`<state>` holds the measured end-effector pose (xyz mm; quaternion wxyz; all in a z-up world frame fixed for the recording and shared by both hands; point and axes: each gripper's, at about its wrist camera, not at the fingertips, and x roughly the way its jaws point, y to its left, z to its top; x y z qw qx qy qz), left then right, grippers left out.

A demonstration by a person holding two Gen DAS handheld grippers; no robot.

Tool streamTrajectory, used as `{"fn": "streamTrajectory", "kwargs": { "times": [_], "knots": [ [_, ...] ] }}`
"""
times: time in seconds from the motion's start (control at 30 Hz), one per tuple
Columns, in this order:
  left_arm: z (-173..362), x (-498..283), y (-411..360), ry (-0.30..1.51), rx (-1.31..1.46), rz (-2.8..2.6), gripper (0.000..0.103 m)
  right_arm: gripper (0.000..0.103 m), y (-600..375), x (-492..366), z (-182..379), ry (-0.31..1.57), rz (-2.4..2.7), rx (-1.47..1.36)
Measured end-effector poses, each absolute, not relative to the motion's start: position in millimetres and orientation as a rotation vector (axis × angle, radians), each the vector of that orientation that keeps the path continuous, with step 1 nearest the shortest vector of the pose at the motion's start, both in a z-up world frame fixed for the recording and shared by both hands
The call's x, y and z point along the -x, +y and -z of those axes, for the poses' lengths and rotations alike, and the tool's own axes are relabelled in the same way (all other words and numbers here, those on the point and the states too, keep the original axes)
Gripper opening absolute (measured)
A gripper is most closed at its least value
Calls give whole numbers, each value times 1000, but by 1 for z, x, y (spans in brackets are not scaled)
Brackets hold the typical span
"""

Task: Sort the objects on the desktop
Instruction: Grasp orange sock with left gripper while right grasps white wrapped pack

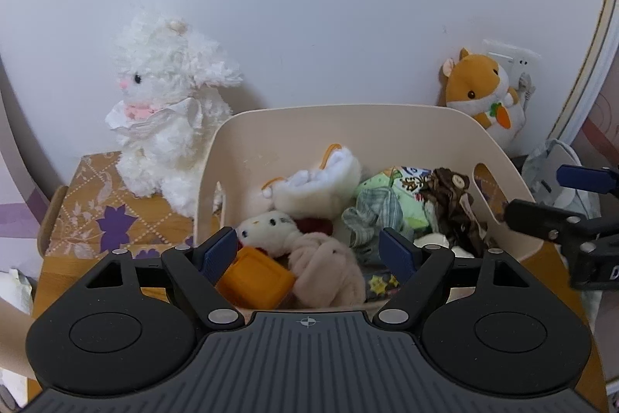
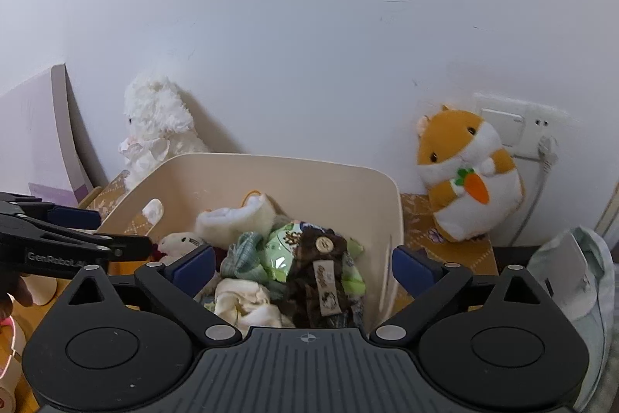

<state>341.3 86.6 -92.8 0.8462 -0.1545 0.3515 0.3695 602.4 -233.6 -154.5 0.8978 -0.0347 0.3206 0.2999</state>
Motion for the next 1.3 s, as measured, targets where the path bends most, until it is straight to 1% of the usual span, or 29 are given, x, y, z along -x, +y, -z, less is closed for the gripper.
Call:
{"fn": "streamTrajectory", "kwargs": {
  "times": [0.13, 0.3, 0.6, 0.8, 1.13, 1.2, 1.27, 1.3],
  "knots": [
    [92, -324, 80, 753, 318, -775, 82, 103, -247, -590, 160, 677, -616, 64],
    [99, -302, 70, 799, 336, -763, 82, 103, -257, -575, 175, 717, -621, 84],
    [140, -273, 47, 949, 379, -723, 82, 103, -259, -551, 212, 824, -648, 153],
    [168, -267, 36, 1045, 418, -696, 82, 101, -249, -549, 224, 863, -657, 182],
    [198, -278, 30, 1136, 455, -659, 82, 85, -224, -555, 236, 921, -669, 242],
    [200, -281, 29, 1139, 457, -653, 79, 80, -221, -555, 237, 921, -678, 259],
    [203, -284, 29, 1144, 462, -641, 65, 75, -218, -556, 238, 924, -689, 270],
    [205, -285, 29, 1148, 466, -635, 61, 71, -217, -555, 238, 926, -695, 272]
  ]
}}
